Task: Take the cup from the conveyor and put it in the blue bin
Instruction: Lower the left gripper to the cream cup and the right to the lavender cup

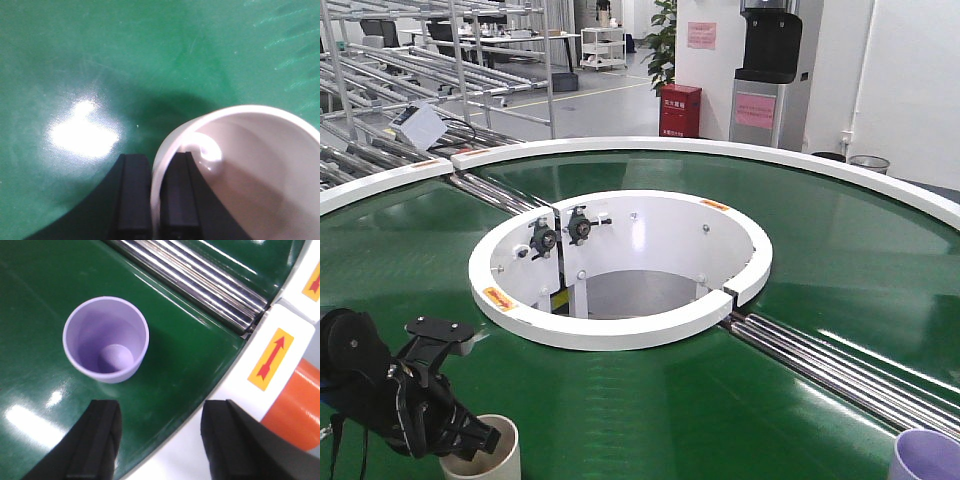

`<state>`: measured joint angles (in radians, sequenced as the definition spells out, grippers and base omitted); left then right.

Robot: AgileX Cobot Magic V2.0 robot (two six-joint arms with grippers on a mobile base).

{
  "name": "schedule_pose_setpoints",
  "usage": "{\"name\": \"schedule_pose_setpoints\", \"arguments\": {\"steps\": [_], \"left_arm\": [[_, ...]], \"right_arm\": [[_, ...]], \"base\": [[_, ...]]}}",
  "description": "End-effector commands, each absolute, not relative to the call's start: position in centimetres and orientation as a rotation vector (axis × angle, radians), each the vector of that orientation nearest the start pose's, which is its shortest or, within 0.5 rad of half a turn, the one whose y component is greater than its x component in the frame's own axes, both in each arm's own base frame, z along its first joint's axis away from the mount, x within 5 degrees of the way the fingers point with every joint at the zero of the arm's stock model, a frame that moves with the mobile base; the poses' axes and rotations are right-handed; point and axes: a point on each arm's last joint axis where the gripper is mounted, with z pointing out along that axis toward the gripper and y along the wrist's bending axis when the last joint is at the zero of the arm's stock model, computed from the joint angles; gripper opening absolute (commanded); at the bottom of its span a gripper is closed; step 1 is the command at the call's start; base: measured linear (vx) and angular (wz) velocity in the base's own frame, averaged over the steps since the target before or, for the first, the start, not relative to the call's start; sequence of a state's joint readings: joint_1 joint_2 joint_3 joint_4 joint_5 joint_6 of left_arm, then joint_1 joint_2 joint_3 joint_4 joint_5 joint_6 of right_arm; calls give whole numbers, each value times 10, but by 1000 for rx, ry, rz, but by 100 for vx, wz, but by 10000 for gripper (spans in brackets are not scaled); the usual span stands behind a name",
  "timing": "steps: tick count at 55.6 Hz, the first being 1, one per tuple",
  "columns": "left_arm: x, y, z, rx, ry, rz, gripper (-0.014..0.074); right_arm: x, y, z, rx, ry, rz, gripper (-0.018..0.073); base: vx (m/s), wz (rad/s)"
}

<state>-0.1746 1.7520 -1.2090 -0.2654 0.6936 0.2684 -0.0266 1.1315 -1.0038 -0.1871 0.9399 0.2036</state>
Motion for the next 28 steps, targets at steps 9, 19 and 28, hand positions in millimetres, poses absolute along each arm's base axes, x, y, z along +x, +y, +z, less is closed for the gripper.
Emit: {"name": "schedule_pose_setpoints", "arguments": {"steps": [9, 19, 28], "left_arm": [[356, -81, 248, 366, 2562, -268, -8], [357, -81, 248, 364, 2556, -266, -8], [358, -81, 248, 361, 2548, -264, -8]], "right_arm": [[281, -25, 337, 181, 2542, -206, 438], [311, -26, 306, 153, 2638, -221, 438], [324, -36, 282, 184, 2696, -237, 438]], "base": [[0, 0], [0, 0], [0, 0]]}}
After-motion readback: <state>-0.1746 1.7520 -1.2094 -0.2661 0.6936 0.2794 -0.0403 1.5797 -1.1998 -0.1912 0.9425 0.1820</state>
